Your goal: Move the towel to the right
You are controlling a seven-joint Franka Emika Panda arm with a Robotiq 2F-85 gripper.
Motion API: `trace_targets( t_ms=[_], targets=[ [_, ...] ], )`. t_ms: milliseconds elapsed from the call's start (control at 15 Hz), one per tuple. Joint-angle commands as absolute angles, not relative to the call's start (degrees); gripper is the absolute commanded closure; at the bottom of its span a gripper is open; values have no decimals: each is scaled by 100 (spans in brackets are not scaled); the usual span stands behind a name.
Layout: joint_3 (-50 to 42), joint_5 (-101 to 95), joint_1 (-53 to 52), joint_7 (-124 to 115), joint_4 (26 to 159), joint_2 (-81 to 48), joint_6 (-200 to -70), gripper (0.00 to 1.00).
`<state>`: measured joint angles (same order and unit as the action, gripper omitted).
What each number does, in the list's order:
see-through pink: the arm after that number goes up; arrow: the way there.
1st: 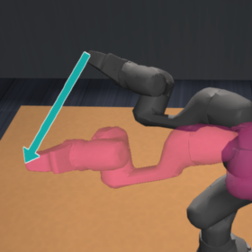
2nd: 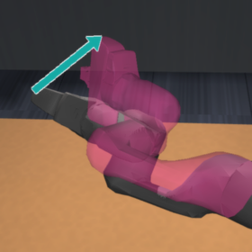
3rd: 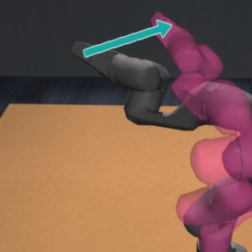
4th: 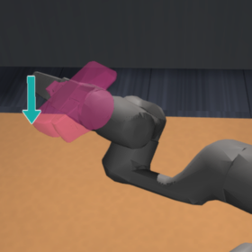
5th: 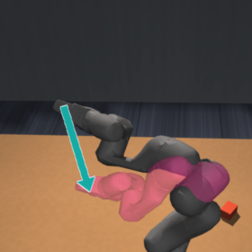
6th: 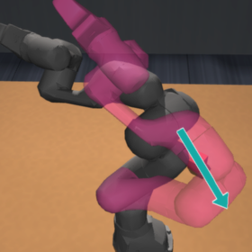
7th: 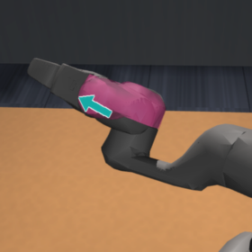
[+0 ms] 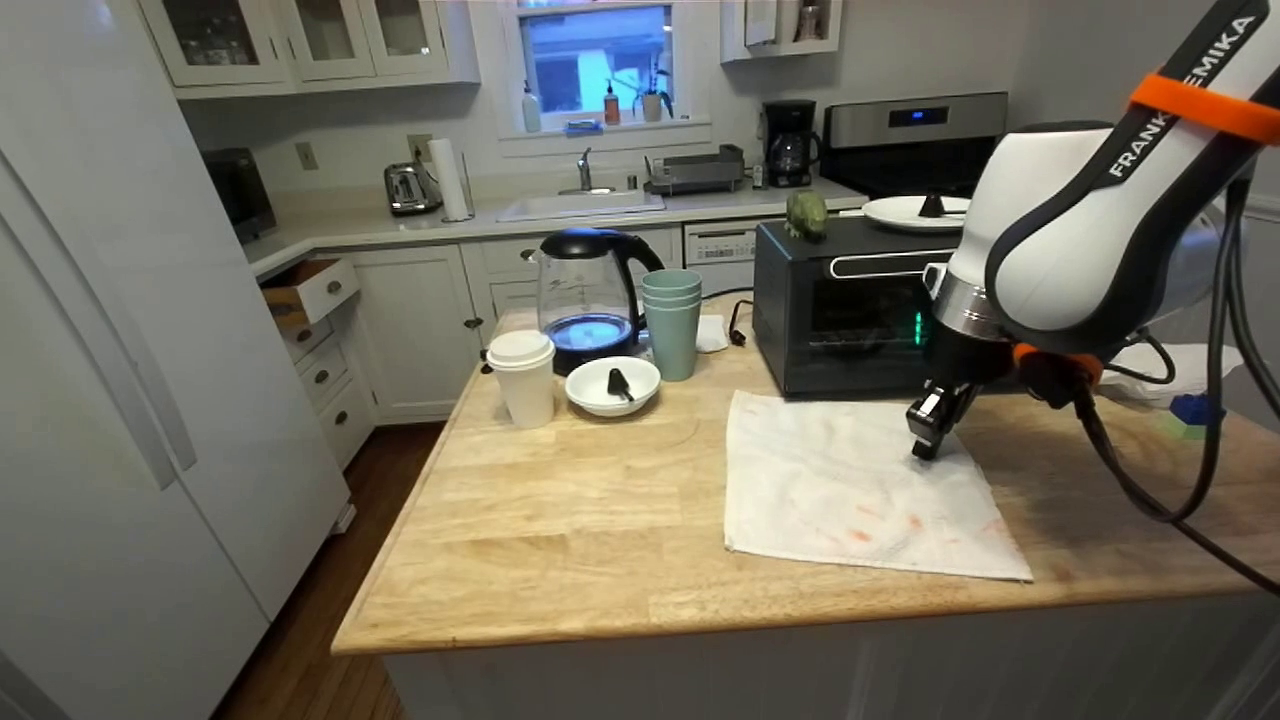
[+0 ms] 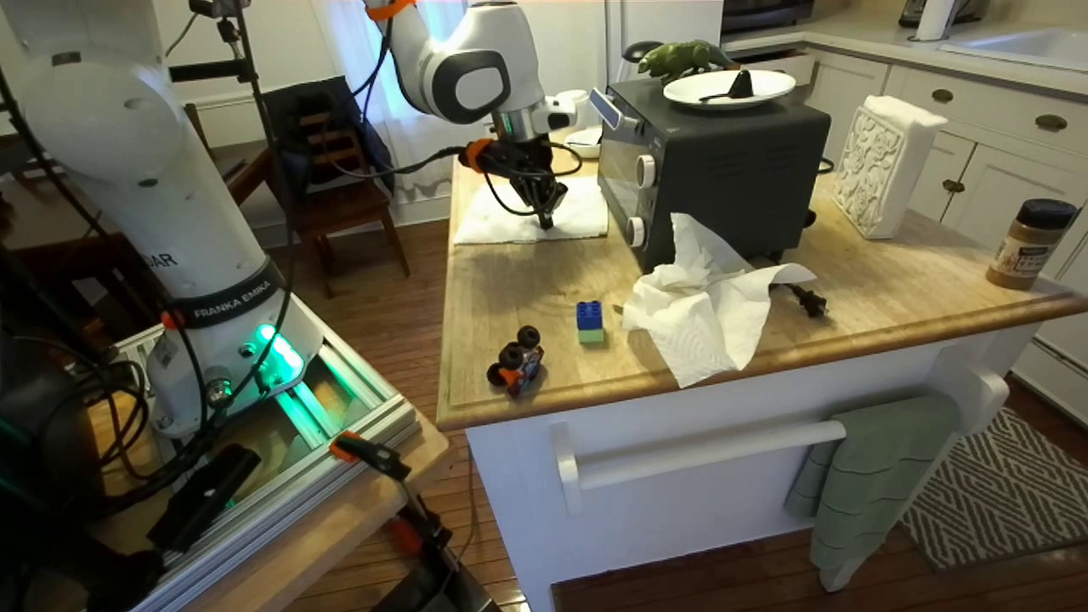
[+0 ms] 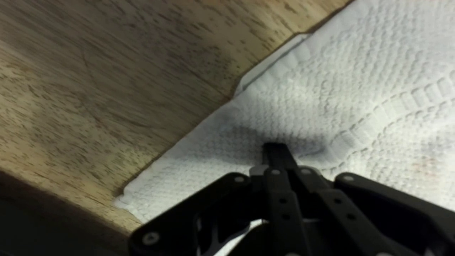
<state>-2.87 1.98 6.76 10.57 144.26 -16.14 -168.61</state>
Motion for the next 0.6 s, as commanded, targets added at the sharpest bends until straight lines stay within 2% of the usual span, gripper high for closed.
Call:
trace_targets(
  t_ms=[0, 67, 400, 533],
  targets=[
    [-247, 129, 722, 995, 14426, -1607, -16850, 99],
    [-246, 129, 722, 995, 14425, -1607, -16850, 100],
    [-1920, -1760, -225, 76, 14236, -1835, -16659, 100],
    [-2193, -2198, -262, 52, 14198, -1852, -16433, 100]
  ],
)
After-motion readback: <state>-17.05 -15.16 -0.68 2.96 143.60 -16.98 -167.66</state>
